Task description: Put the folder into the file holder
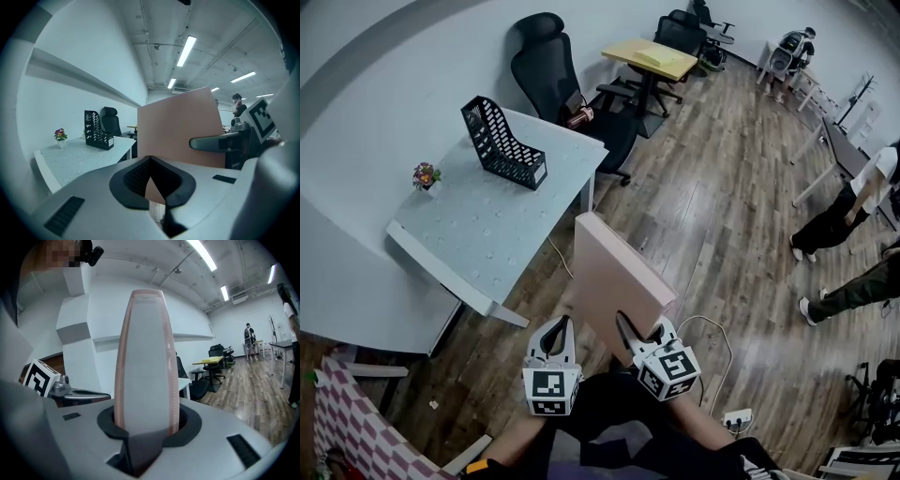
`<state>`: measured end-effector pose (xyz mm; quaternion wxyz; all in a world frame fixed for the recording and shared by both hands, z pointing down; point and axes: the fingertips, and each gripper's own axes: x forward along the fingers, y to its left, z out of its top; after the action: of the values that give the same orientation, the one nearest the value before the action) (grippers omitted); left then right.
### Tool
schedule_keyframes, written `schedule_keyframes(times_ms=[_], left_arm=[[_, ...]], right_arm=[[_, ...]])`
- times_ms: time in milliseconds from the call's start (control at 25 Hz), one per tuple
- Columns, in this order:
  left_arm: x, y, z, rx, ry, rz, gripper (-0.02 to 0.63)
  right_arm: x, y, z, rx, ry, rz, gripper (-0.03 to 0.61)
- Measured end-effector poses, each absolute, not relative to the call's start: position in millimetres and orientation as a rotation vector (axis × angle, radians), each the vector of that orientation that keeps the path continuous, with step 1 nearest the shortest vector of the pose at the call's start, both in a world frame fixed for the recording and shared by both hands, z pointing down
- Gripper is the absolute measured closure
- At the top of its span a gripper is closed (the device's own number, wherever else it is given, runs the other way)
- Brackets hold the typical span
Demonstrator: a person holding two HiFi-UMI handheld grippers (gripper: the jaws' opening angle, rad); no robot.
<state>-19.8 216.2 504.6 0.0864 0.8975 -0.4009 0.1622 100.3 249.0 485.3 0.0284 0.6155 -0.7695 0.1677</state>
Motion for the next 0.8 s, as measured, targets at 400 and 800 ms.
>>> schedule_keyframes(times_ms=[400, 800], left_arm=[[7.6, 183.9, 505.2, 2.596, -1.304, 0.465, 0.607], [56.8, 115.4, 496.0, 2.516, -1.454, 0.437, 0.607]], right_arm=[[133.9, 204.3, 481.7, 1.8, -2.445, 0.504, 0.428], [182.8, 125.3, 466.1, 1.639, -2.559, 0.437, 0.43]])
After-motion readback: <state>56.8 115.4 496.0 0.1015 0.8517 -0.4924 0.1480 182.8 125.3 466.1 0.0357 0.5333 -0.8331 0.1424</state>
